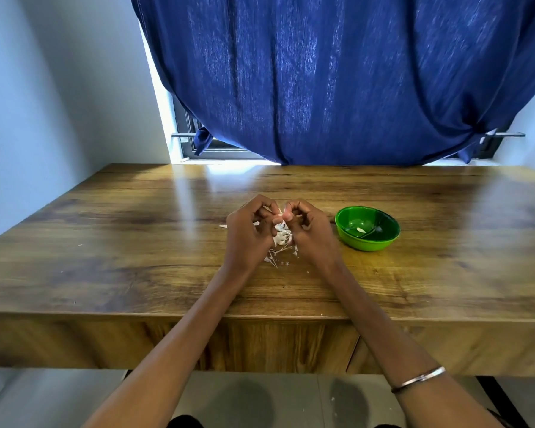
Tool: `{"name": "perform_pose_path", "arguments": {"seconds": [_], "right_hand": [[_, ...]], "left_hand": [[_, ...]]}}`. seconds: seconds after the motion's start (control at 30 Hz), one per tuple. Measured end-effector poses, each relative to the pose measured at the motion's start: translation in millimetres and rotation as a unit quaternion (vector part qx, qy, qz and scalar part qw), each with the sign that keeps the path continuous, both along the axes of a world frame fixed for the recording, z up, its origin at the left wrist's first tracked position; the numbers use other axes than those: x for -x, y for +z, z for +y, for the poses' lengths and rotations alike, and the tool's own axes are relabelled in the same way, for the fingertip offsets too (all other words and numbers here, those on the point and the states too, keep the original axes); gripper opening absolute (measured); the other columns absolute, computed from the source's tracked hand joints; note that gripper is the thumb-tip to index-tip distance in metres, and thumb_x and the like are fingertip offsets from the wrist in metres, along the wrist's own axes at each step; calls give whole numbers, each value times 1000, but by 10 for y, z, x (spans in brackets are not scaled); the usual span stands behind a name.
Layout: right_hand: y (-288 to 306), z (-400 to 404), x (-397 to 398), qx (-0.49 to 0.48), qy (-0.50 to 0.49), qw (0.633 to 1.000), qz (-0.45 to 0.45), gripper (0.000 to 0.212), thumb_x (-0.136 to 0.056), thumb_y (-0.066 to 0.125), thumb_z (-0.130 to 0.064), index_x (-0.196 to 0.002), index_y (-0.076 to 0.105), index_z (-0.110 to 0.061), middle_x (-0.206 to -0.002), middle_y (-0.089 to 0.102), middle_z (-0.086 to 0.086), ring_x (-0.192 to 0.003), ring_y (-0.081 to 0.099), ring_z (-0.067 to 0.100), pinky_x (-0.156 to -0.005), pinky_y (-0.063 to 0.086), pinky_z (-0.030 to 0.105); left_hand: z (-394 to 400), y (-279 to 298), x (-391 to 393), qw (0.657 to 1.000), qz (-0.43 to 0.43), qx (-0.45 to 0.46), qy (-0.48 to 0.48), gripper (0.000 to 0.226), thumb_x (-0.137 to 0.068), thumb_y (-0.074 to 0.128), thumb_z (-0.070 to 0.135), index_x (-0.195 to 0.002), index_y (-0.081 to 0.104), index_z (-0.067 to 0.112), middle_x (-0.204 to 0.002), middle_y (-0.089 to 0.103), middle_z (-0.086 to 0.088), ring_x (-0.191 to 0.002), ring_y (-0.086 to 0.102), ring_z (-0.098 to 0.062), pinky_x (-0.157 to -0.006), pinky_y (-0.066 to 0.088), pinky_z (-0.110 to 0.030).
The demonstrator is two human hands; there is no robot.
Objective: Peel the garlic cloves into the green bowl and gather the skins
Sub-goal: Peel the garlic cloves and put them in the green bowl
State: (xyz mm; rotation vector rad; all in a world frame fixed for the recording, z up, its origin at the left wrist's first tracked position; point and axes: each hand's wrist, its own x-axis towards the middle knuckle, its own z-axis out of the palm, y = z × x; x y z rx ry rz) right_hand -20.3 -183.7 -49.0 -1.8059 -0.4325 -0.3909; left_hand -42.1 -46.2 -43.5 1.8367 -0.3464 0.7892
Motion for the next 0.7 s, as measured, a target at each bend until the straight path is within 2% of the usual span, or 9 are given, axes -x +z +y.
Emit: {"name": "perform_pose_path", "arguments": {"seconds": [0.13,0.2,0.3,0.37,0.47,0.53,0.63,0.7], "right_hand": [[17,34,34,8,-47,998,-38,10,-98,59,-10,-90,62,-15,-84,68,-7,-69,62,9,-65,56,45],[27,43,29,27,-72,996,-51,10,-98,59,-9,-89,63,-14,-85,69,-4,-74,62,8,-66,51,36],[22,38,8,37,-77,995,-43,13,-98,59,-10,-88,63,-17,-86,71,-6,-79,66,9,-69,52,36],[30,23,12,11,-68,997,-30,13,-97,63,-10,-87,68,-17,-84,72,-11,-74,66,2,-70,56,36],[49,-9,32,-29,-59,998,-9,24,-94,67,-5,-82,71,-25,-81,74,-13,-66,67,1,-70,61,40],[40,-24,31,-8,-67,998,-8,25,-92,69,-6,-83,75,-29,-84,76,-12,-70,69,2,-74,62,40],[38,-28,51,59,-81,994,-40,26,-91,68,-4,-96,81,-27,-95,77,-15,-83,71,-2,-81,60,31],[55,-25,73,69,-76,993,-50,31,-91,65,-1,-97,81,-27,-97,77,-17,-89,71,-3,-84,59,26]], "left_hand": [[-20,-1,-28,999,18,32,-5,26,-86,74,-6,-85,65,18,-68,67,4,-61,70,-21,-56,59,-38],[-39,8,-22,998,38,41,-18,24,-85,76,-4,-90,68,17,-72,70,2,-64,71,-18,-57,58,-32],[-63,11,-9,997,61,37,-18,24,-83,80,-1,-100,75,15,-78,75,4,-69,73,-10,-59,61,-31],[-41,16,-25,993,84,85,-24,19,-84,81,1,-96,77,16,-81,77,2,-69,75,-14,-58,62,-36],[19,31,-38,985,94,147,-17,17,-85,80,1,-93,77,16,-85,79,0,-74,77,-17,-62,62,-32],[25,49,-23,979,97,178,-20,16,-85,79,2,-92,77,16,-84,80,-2,-74,77,-19,-63,61,-31],[11,76,3,978,87,186,-26,13,-87,78,2,-92,74,14,-81,79,-3,-71,77,-20,-62,62,-35],[13,82,8,974,91,203,-31,9,-88,76,2,-93,74,9,-80,79,-2,-69,76,-19,-60,61,-33]]}}
